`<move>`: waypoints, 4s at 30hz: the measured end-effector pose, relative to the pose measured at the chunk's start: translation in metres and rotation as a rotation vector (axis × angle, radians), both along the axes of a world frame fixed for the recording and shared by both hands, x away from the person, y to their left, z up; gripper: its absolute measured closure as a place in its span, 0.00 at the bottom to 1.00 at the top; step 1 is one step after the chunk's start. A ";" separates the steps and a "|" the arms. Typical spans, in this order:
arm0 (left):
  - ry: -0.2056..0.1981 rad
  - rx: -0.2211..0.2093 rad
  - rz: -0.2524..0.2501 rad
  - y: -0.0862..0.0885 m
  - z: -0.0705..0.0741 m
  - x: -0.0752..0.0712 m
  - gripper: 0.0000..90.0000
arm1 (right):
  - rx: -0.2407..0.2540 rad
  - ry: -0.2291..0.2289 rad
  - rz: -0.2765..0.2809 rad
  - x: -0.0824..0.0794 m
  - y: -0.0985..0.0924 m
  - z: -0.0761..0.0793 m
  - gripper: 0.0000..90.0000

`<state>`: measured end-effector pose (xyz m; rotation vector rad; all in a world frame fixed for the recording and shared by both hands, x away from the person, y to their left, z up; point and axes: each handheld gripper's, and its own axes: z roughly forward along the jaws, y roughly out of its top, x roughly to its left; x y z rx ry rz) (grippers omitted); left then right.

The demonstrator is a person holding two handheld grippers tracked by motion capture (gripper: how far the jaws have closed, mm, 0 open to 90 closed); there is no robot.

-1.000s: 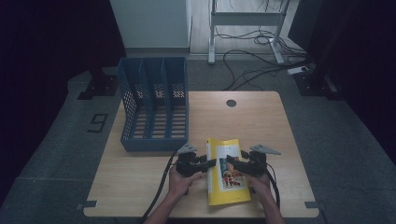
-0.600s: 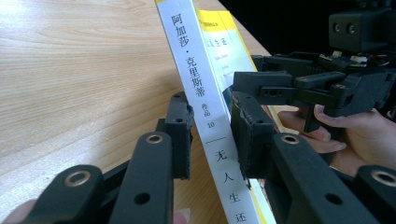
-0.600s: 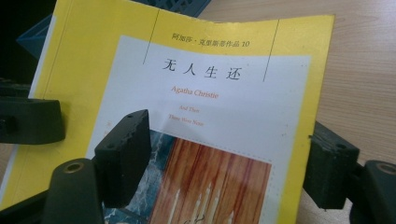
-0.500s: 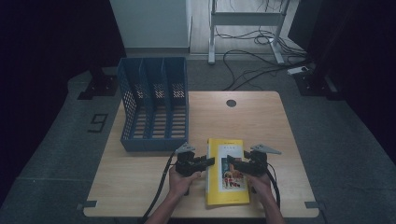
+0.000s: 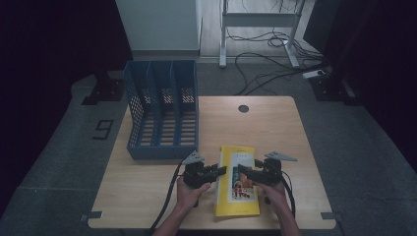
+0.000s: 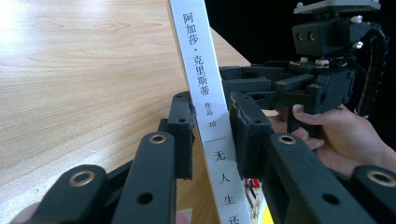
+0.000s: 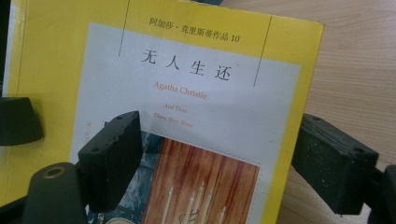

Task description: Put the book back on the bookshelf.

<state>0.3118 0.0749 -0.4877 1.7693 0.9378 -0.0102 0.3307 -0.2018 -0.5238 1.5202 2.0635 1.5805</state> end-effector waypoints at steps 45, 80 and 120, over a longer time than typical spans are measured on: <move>-0.133 -0.026 -0.038 0.007 0.023 -0.010 0.82 | 0.000 -0.046 0.074 -0.012 0.018 0.024 0.14; -0.239 -0.020 -0.083 0.005 0.041 -0.022 0.83 | -0.062 -0.278 -0.001 -0.040 0.018 0.063 0.23; -0.190 -0.003 -0.072 -0.002 0.041 -0.018 0.83 | -0.033 -0.284 0.062 -0.039 0.021 0.058 0.25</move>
